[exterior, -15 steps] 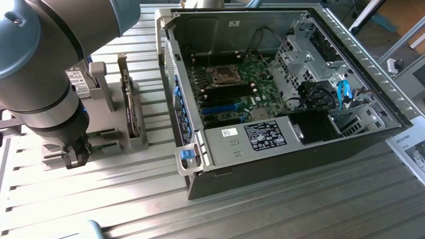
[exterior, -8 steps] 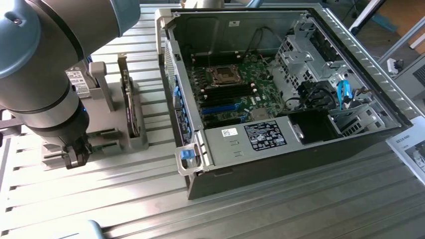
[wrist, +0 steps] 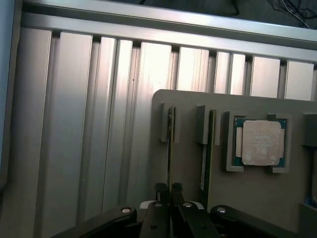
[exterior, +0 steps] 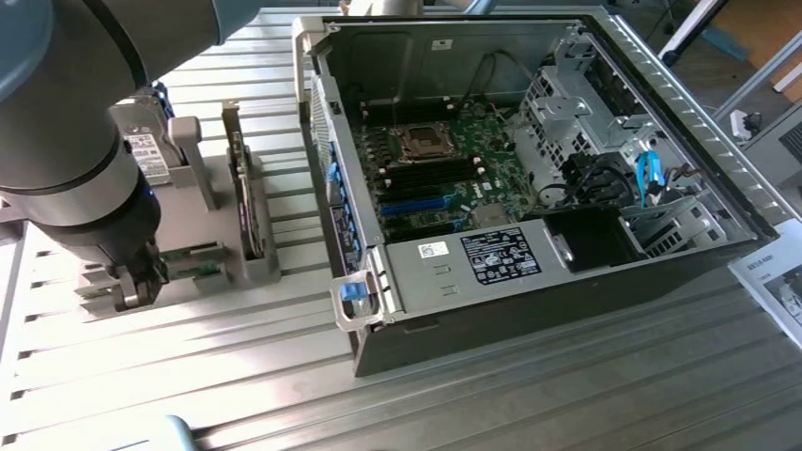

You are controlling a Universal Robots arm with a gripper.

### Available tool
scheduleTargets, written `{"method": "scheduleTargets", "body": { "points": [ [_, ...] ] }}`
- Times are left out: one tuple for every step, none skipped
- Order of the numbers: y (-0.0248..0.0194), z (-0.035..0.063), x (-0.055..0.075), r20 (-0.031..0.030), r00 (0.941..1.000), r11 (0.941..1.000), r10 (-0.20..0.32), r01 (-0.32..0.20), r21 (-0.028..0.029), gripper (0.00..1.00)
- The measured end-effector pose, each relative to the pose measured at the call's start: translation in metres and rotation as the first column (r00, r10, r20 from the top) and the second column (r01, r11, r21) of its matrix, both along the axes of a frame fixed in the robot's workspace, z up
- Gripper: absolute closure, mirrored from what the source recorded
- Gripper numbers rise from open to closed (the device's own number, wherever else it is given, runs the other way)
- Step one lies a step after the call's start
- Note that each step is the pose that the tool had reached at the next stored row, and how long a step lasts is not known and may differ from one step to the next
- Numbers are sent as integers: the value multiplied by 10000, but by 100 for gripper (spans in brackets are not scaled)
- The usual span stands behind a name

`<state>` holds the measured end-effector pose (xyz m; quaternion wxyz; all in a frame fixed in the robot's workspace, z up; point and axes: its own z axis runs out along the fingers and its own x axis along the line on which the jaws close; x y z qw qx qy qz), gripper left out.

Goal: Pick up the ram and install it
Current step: 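Pick up the ram and move it above insertion slot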

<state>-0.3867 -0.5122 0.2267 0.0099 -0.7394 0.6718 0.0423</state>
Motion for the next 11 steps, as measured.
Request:
{"method": "scheduleTargets", "body": {
  "points": [
    [0,45,0,2,10000,10000,-1,1,1,86],
    [0,89,0,0,10000,10000,0,0,-1,86],
    [0,138,0,0,10000,10000,-1,1,-1,86],
    [0,204,0,1,10000,10000,0,0,0,86],
    [0,293,0,1,10000,10000,0,0,0,86],
    [0,338,0,0,10000,10000,0,0,0,86],
    [0,395,0,0,10000,10000,-1,1,-1,86],
    [0,486,0,1,10000,10000,0,0,0,86],
    [0,592,0,1,10000,10000,-1,1,0,86],
    [0,649,0,0,10000,10000,0,0,-1,86],
    [0,719,0,1,10000,10000,0,0,1,86]
  ]
}}
